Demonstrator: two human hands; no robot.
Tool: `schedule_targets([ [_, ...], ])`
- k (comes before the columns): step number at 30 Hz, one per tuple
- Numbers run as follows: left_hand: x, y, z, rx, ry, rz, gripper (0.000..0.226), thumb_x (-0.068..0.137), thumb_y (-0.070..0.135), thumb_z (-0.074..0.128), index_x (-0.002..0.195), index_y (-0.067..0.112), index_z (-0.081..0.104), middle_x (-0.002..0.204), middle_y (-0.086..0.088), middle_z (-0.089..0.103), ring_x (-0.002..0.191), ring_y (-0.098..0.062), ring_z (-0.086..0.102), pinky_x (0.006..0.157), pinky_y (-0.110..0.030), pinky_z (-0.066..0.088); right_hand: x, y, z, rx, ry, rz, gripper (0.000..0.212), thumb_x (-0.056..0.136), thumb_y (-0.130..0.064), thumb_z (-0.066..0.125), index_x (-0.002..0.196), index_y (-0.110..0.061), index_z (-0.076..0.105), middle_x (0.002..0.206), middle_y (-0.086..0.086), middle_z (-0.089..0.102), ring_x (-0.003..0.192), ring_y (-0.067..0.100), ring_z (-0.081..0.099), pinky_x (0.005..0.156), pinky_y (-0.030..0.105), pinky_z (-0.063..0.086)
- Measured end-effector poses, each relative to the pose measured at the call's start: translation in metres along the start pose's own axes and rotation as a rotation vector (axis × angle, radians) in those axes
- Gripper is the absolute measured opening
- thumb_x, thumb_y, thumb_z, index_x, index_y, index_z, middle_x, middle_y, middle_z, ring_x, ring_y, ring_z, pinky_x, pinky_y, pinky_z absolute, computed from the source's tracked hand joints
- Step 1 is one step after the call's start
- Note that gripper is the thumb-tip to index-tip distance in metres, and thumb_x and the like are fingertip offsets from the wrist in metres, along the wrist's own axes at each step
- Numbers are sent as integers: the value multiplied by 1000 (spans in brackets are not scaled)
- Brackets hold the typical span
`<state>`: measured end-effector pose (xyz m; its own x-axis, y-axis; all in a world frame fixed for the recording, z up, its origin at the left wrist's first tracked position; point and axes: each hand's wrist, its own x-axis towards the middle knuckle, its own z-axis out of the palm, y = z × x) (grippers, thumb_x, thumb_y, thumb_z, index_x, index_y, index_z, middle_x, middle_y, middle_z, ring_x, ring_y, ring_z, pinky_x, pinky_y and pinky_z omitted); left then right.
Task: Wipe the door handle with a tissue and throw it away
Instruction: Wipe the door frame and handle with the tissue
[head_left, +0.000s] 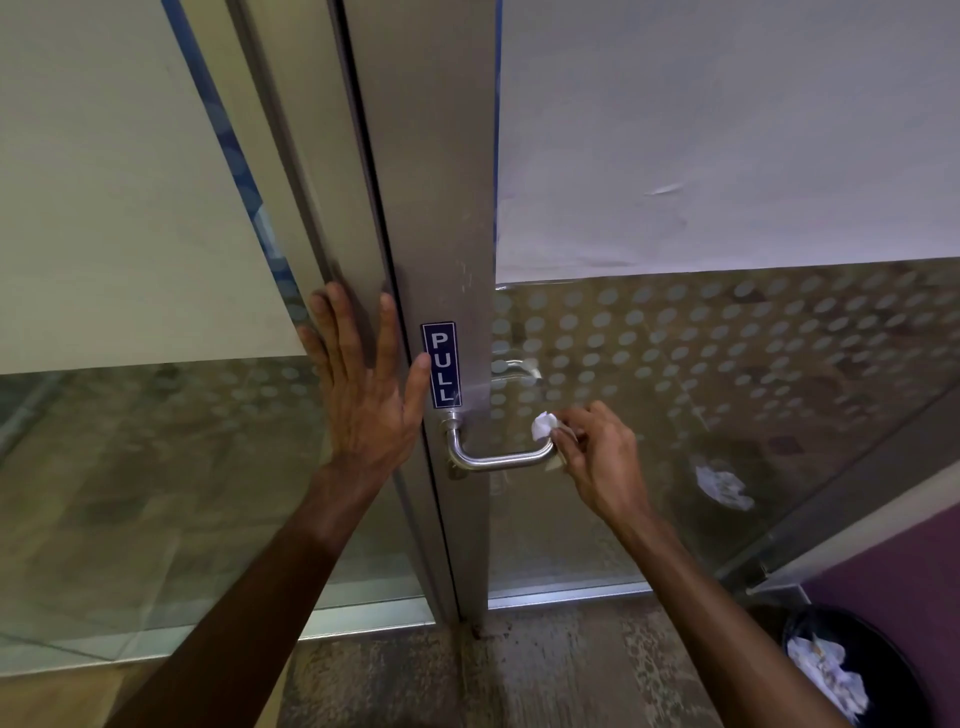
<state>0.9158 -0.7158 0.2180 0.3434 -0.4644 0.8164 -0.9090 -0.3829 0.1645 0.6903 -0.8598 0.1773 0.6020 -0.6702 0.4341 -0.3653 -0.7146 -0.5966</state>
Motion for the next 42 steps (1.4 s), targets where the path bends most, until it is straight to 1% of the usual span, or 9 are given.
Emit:
schedule_targets([
  [4, 0, 0, 0, -4, -3, -9, 73, 110, 50, 33, 161, 32, -15, 163, 3, -40, 154, -23, -31, 127, -55, -11, 21, -7, -8, 48, -130, 90, 14, 91, -14, 74, 81, -19, 82, 60, -16, 51, 66, 10, 53, 64, 25, 39],
  [7, 0, 1, 0, -2, -4, -13, 72, 110, 51, 32, 161, 31, -14, 163, 3, -40, 154, -23, -32, 126, -55, -12, 33, -6, -8, -16, -190, 109, 14, 89, -14, 72, 79, -16, 82, 64, -6, 69, 66, 13, 66, 64, 25, 48],
  [13, 0, 2, -1, -4, -6, -17, 74, 109, 49, 35, 161, 30, -14, 163, 3, -40, 153, -23, -32, 126, -55, -13, 22, -21, -8, -11, 32, -94, 9, 88, -15, 75, 83, -8, 78, 74, 0, 59, 59, 11, 52, 57, 23, 45],
  [17, 0, 2, -2, -1, -17, -24, 74, 109, 49, 35, 161, 31, -14, 163, 3, -41, 153, -23, -33, 126, -55, -12, 21, -34, -8, -83, -307, -174, 6, 91, -12, 73, 92, -9, 78, 89, 3, 66, 76, 15, 62, 67, 23, 48],
  [21, 0, 1, -2, 12, -19, -26, 73, 109, 50, 33, 161, 30, -14, 162, 3, -41, 153, -23, -33, 127, -52, -14, 22, -48, -10, -82, -536, -166, 19, 94, -3, 60, 101, -5, 78, 88, 8, 74, 63, 12, 63, 50, 10, 42],
  [24, 0, 2, -2, 13, -8, -18, 73, 109, 49, 34, 161, 31, -14, 163, 3, -40, 153, -23, -32, 127, -51, -15, 24, -60, -7, -107, -600, -219, 37, 90, 11, 53, 115, -5, 75, 114, 10, 76, 95, 16, 73, 74, 7, 48],
  [28, 0, 0, -1, 21, -5, -15, 75, 108, 50, 35, 161, 32, -15, 163, 2, -40, 153, -24, -32, 127, -52, -15, 28, -63, 5, -128, -619, -293, 21, 93, 3, 66, 99, -13, 78, 100, 3, 78, 84, 12, 74, 76, 26, 62],
  [36, -1, 1, -1, 20, 14, -23, 71, 109, 52, 31, 162, 32, -13, 165, 2, -38, 155, -24, -29, 128, -51, -13, 16, -77, 22, -227, -495, -474, 3, 90, -10, 70, 88, -11, 73, 98, 5, 69, 86, 23, 66, 70, 43, 56],
  [42, -1, -2, -2, 27, 3, -26, 73, 109, 51, 33, 161, 31, -14, 164, 0, -39, 155, -24, -29, 128, -52, -12, -1, -82, 49, -433, -391, -594, 29, 67, -3, 84, 92, -8, 70, 96, 8, 68, 85, 29, 67, 41, 30, 45],
])
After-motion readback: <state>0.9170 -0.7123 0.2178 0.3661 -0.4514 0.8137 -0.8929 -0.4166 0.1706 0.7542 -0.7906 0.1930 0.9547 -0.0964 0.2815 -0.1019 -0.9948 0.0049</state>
